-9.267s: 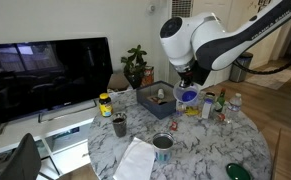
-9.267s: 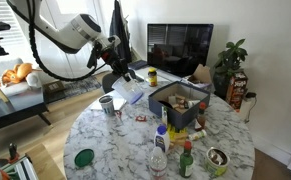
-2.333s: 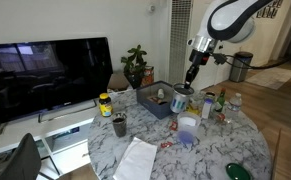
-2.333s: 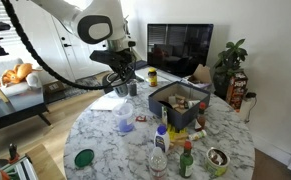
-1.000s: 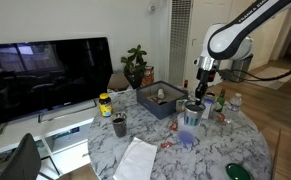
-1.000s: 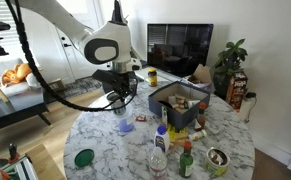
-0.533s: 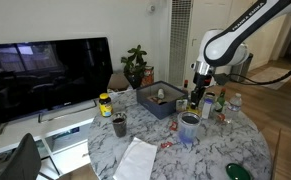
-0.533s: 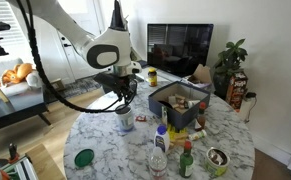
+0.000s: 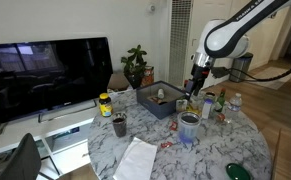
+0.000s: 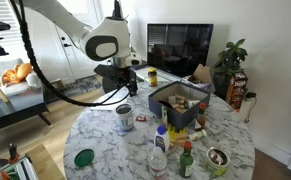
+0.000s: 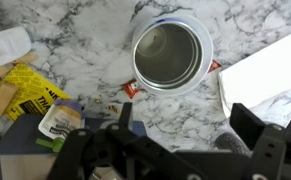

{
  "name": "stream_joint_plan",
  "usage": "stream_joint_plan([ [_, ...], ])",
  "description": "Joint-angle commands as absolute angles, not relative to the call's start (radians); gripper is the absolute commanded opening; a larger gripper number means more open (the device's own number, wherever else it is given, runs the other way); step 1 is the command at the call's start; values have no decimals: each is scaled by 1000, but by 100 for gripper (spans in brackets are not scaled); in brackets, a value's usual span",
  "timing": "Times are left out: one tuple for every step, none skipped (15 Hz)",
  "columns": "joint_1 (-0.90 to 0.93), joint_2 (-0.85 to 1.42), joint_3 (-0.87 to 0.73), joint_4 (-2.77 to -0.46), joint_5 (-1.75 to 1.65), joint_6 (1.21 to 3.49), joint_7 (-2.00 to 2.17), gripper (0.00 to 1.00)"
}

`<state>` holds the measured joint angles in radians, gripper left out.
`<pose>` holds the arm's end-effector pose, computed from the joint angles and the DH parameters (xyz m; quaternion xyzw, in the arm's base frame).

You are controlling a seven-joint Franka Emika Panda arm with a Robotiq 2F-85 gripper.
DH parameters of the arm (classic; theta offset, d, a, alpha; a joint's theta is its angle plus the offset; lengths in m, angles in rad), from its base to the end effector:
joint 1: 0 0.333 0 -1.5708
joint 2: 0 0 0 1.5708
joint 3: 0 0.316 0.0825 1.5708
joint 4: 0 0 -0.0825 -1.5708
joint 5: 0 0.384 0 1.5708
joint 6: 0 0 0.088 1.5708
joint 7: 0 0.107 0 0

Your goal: Take the silver cup out of the plastic cup then empty the plastic cup onto the desk then put the silver cup back in the plastic cup

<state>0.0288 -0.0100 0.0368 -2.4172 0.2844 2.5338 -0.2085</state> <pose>0.4975 0.0296 0.3247 -0.9938 -0.0250 -0.0688 0.0833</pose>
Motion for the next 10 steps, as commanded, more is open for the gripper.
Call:
stream_joint_plan([
  [32, -128, 38, -2450, 214, 2509, -99, 100],
  [33, -153, 40, -2450, 195, 2507, -77, 100],
  [34, -180, 43, -2457, 170, 2514, -66, 100],
  [36, -204, 48, -2458, 148, 2513, -55, 100],
  [35, -220, 56, -2457, 114, 2510, -27, 100],
  [41, -154, 35, -2417, 167, 2526, -82, 100],
  [42, -173, 40, -2418, 149, 2523, -64, 100],
  [43, -187, 43, -2421, 140, 2521, -55, 100],
  [43, -195, 45, -2424, 135, 2520, -51, 100],
  [43, -197, 45, -2427, 133, 2520, -50, 100],
])
